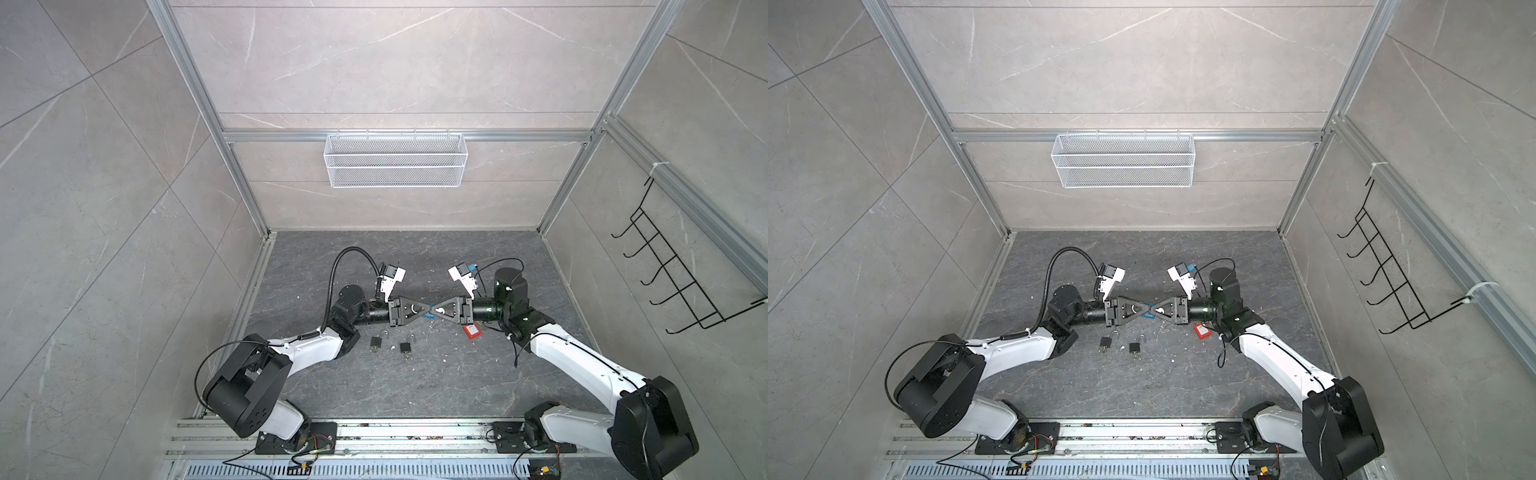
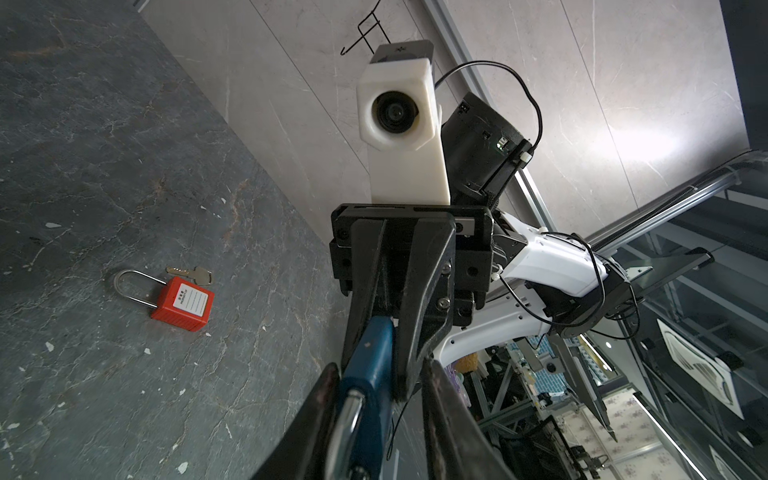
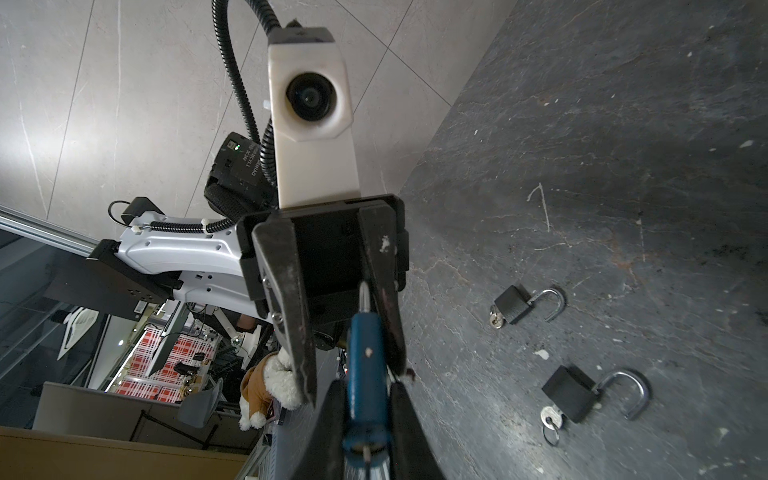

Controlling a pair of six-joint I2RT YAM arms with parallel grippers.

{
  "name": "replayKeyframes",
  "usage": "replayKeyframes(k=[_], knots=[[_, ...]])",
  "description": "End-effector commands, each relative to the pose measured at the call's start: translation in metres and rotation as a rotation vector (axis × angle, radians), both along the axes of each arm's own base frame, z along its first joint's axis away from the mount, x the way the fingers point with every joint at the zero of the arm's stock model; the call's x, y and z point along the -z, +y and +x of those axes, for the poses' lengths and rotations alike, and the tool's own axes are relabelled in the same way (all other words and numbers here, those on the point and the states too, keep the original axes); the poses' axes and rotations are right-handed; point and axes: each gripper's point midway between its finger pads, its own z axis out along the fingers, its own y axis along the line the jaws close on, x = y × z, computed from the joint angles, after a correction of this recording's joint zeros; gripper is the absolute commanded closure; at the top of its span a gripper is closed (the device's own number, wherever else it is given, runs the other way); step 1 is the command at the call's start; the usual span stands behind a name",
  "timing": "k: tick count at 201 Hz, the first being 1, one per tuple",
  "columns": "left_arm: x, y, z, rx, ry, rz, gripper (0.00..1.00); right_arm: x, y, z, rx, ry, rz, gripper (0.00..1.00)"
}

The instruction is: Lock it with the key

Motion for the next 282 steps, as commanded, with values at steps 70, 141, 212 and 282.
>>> replayKeyframes(k=[70,141,212,282], knots=[[-0.029,-0.002,-0.018,0.094,-0.118,-0.056,0.8,-0.018,-0.005,-0.001,-0.005,-0.074,0.003,1.0],[-0.031,-0.003,-0.015,0.092,-0.104,-0.096,1.0,-0.014,-0.008,0.003,0.036,-0.064,0.002,0.81],[-0.037,0.011,0.0,-0.001,-0.111,-0.126,1.0,-0.01,-0.048,0.018,0.246,-0.024,-0.015,0.49],[-0.036,0.01,0.001,0.004,-0.102,-0.131,1.0,-0.022,-0.045,0.002,0.184,-0.041,0.026,0.66]])
